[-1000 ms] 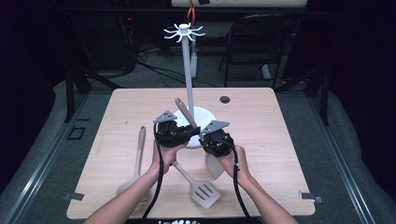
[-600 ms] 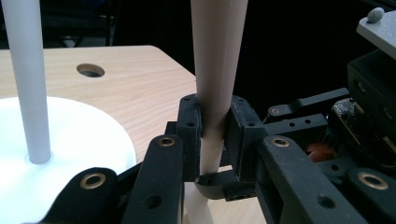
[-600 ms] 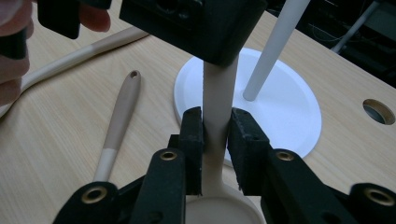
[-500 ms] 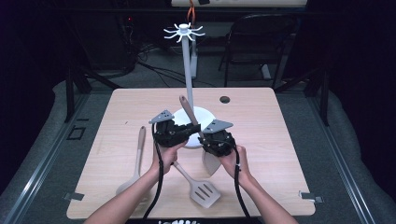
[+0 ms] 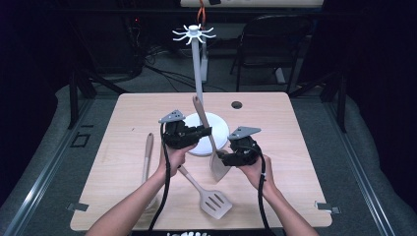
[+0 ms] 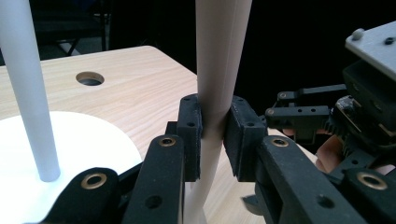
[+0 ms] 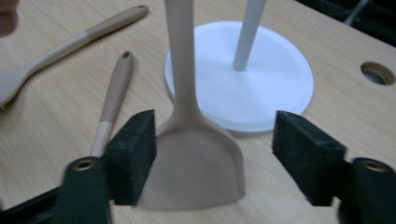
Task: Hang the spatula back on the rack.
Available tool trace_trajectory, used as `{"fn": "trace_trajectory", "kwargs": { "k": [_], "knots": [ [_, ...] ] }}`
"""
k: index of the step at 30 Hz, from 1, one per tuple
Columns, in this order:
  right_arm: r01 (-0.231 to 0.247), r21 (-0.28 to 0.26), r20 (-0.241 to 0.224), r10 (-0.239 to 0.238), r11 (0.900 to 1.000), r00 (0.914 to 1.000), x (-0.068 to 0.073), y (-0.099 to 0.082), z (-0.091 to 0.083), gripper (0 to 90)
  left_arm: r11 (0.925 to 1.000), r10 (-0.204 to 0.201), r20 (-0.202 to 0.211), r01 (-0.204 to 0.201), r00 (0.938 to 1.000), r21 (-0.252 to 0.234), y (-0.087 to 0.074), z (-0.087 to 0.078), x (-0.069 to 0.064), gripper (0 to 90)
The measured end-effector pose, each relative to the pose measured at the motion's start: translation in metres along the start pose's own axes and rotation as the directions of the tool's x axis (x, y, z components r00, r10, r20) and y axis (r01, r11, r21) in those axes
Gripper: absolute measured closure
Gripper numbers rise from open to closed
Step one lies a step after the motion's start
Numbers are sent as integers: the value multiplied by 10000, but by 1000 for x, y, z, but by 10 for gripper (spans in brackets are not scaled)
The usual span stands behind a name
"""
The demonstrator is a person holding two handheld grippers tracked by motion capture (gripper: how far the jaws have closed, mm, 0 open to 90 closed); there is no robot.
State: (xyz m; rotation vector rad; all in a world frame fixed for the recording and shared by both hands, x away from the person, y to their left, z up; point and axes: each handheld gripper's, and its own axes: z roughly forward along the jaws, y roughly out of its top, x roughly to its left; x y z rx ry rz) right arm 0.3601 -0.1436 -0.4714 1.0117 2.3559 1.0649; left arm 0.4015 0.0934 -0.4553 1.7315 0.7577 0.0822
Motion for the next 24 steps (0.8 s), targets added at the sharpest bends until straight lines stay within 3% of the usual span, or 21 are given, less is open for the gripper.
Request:
{"fn": "trace_trajectory", "kwargs": {
  "k": [5,13,19,24],
  "knots": [
    [-283,24,-120,283,9996,9995,-9,-5,-8,170,9995,303,-96,-303,9995,6,7,-1,0,770],
    [-653,354,-269,662,9972,9974,-22,-16,-18,99,9970,761,-108,-759,9970,161,22,-4,2,770],
    [-654,837,-125,667,9943,9977,-29,-32,-24,85,9941,1043,-53,-1041,9945,318,31,-3,4,770],
    [-973,1066,-54,984,9895,9951,-39,-47,-30,80,9904,1319,18,-1318,9913,421,38,-2,6,770]
  ]
}}
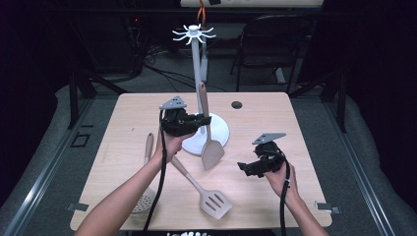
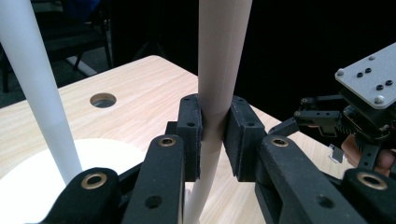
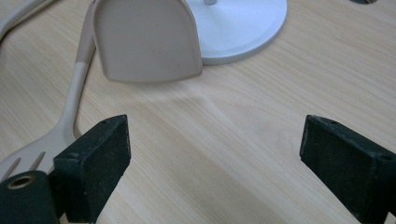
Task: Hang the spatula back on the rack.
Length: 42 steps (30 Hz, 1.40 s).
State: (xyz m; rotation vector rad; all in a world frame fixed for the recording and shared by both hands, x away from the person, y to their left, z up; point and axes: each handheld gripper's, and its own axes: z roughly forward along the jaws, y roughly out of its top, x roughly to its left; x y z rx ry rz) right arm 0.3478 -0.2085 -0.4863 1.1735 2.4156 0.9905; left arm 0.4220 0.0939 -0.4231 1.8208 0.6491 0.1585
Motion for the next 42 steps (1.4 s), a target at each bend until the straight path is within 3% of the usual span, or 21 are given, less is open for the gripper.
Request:
{"fn": "trace_trajectory", "kwargs": {
  "k": [12,20,30,42],
  "knots": [
    [-442,434,40,441,9981,9990,-14,-8,5,50,9988,495,231,-495,9985,-1,12,-3,7,769],
    [183,1083,-122,-171,9940,9998,-9,-18,13,45,9960,865,165,-869,9961,206,19,-3,12,769],
    [84,942,-6,-84,9955,10000,-12,-16,11,48,9955,942,48,-942,9955,82,34,1,18,769],
    [336,1114,64,-345,9932,9994,-13,-15,12,52,9952,979,-41,-979,9952,45,46,6,23,769]
  ]
}}
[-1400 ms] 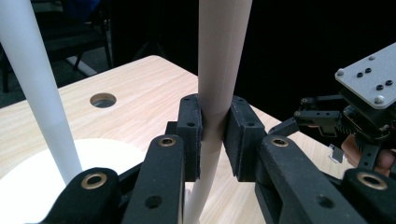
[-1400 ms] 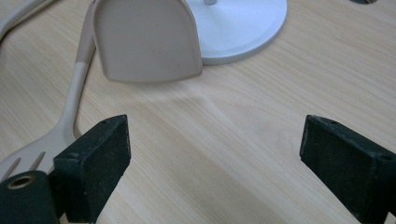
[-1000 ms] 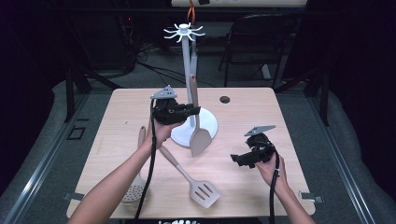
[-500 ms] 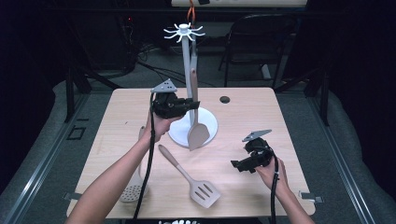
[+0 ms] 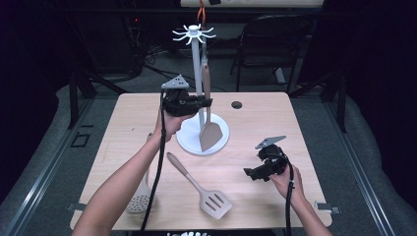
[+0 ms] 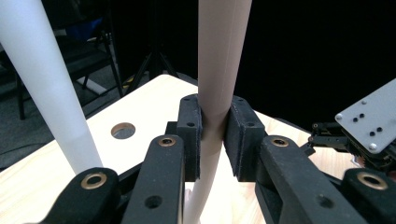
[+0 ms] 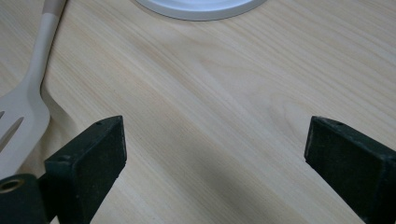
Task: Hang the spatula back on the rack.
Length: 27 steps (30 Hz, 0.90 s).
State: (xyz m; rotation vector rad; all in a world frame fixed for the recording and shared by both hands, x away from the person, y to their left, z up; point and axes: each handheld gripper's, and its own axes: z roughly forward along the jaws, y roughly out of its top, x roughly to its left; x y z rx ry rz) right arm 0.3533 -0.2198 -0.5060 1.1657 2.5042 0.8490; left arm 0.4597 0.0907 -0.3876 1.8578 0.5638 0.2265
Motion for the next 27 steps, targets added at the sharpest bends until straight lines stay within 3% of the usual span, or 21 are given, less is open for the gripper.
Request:
{"fn": "trace_trajectory", "kwargs": {
  "k": [27],
  "knots": [
    [238,83,-95,-237,9997,9997,1,2,2,54,9997,235,-212,-234,9995,52,30,-1,1,769]
  ]
}}
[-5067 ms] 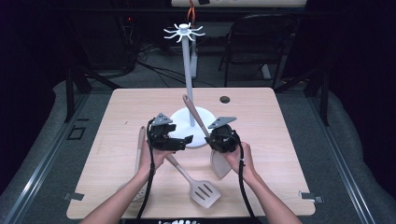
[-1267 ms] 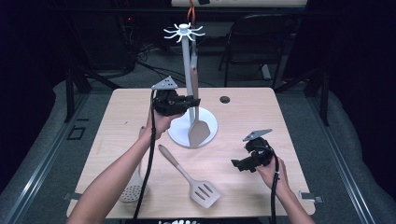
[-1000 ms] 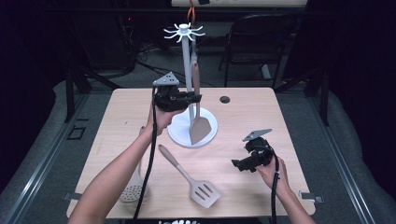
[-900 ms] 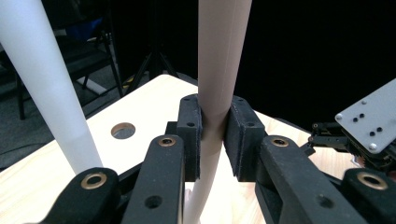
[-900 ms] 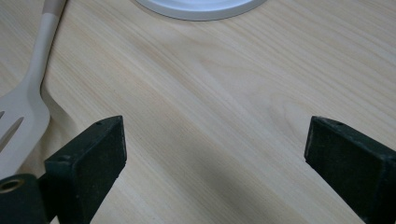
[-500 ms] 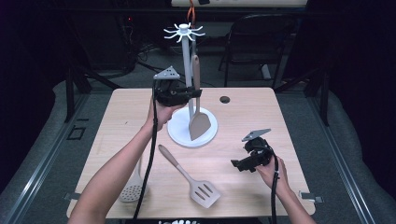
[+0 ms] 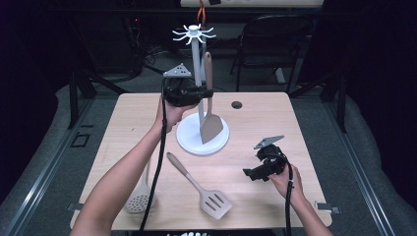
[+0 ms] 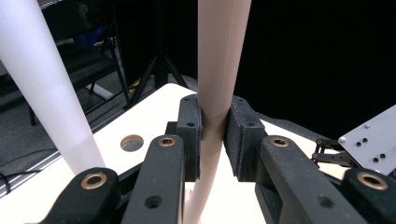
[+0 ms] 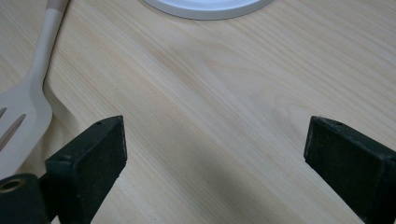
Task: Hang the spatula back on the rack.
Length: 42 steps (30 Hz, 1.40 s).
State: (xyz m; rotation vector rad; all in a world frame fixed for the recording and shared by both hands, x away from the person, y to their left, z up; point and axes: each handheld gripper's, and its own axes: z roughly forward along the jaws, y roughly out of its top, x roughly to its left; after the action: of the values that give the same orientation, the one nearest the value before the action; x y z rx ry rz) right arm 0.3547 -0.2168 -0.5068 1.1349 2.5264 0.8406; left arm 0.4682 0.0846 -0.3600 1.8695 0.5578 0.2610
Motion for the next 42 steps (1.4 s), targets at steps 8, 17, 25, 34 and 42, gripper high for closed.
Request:
{"fn": "trace_trajectory", "kwargs": {
  "k": [8,17,25,34,42],
  "knots": [
    [55,104,-31,-55,9999,10000,0,1,1,55,9999,-113,-43,112,9999,-74,8,-1,3,769],
    [68,111,-41,-67,9999,10000,0,0,2,57,9998,-113,-50,112,9999,-177,18,-4,4,769],
    [213,235,-6,-213,9995,9998,2,0,4,61,9991,-333,54,334,9994,-255,22,-5,8,769],
    [281,291,14,-282,9992,9996,3,1,5,62,9976,-554,34,555,9985,-417,22,-7,12,768],
    [395,450,21,-396,9982,9992,3,1,6,64,9964,-804,-244,796,9965,-300,19,-7,20,768]
  ]
}}
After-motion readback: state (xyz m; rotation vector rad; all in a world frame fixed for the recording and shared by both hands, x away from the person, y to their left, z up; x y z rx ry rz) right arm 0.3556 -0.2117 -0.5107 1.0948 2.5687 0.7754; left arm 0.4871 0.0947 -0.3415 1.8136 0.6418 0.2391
